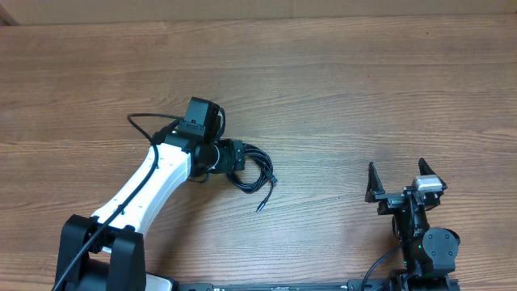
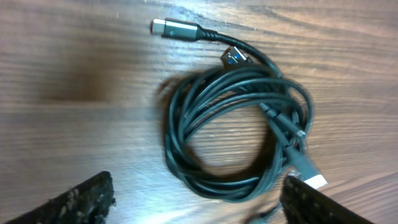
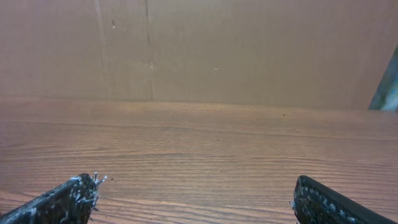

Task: Untangle cables

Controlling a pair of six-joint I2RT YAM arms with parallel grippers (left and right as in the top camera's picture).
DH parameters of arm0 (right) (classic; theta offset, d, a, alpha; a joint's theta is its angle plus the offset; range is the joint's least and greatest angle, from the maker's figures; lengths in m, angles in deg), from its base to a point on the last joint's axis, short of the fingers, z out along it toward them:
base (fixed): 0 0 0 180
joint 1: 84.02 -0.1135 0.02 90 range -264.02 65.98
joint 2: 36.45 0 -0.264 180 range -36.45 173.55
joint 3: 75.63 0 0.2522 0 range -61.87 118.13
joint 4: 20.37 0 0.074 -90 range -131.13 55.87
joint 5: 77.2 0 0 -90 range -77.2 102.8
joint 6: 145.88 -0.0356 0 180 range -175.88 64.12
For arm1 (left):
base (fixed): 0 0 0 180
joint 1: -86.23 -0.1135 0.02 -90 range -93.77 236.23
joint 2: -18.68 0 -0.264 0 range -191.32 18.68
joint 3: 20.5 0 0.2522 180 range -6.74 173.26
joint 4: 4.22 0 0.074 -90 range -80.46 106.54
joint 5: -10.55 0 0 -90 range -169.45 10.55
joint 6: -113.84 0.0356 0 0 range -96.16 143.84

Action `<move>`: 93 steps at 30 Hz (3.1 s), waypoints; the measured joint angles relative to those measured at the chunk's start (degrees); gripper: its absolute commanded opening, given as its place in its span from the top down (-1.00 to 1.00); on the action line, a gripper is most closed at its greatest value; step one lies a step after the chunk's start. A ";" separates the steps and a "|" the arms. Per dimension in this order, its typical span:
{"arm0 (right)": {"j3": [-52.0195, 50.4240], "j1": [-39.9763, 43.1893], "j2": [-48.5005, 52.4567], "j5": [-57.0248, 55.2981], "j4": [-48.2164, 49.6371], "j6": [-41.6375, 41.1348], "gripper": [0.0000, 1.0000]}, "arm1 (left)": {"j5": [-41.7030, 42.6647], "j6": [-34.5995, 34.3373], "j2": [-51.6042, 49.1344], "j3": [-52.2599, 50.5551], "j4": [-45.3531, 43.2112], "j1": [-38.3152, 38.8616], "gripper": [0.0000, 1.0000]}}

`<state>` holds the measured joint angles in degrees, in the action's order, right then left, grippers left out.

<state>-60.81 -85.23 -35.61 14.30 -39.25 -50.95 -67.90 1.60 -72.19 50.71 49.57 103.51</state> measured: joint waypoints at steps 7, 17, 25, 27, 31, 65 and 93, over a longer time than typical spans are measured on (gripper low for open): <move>0.00 0.00 0.00 0.02 0.02 0.04 -1.00 | -1.99 9.49 -1.09 0.00 -1.66 0.00 -0.20; 0.00 0.00 0.00 0.02 0.00 0.02 -1.00 | -0.87 11.89 -10.69 0.00 -2.58 0.00 0.91; 0.00 0.00 0.00 0.02 -0.02 0.02 -1.00 | -0.46 12.37 -10.84 1.38 0.96 0.17 0.92; 0.00 0.00 0.00 0.02 0.00 0.04 -1.00 | -0.74 12.35 -10.82 3.30 5.09 0.17 0.92; 0.00 0.00 0.00 0.02 0.00 0.02 -1.00 | -1.14 11.17 -9.88 10.40 12.39 0.17 0.91; 0.00 0.00 0.00 0.00 -0.02 0.02 -1.00 | -6.23 19.91 -2.84 15.67 13.03 3.74 -0.60; 0.00 0.00 0.00 0.02 -0.02 0.02 -1.00 | -1.07 30.80 -3.91 -8.11 -17.05 3.74 0.91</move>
<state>-60.81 -85.23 -35.61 14.32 -39.28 -50.93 -68.97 32.40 -76.10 42.60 32.52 107.24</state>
